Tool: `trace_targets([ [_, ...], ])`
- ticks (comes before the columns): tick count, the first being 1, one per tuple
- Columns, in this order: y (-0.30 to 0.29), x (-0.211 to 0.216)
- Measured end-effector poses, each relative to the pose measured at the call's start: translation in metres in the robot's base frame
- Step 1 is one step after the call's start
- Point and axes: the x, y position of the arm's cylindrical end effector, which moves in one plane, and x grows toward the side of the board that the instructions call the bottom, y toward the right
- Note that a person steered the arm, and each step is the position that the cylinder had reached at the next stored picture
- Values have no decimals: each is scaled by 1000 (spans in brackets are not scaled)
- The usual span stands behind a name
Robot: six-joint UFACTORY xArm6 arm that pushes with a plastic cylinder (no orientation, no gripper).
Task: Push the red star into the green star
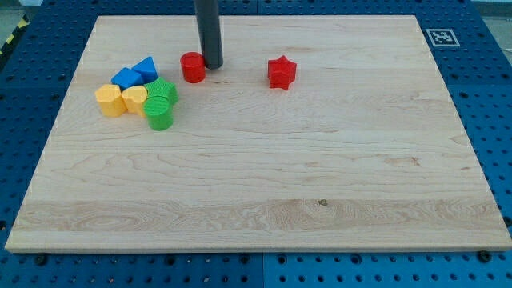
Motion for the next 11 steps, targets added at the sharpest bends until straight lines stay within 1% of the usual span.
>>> trace_targets([
  [2, -26, 8],
  [3, -26, 2],
  [4, 58, -22],
  [5, 143, -20],
  [6, 161, 5],
  [9, 129, 34],
  [11, 95, 68],
])
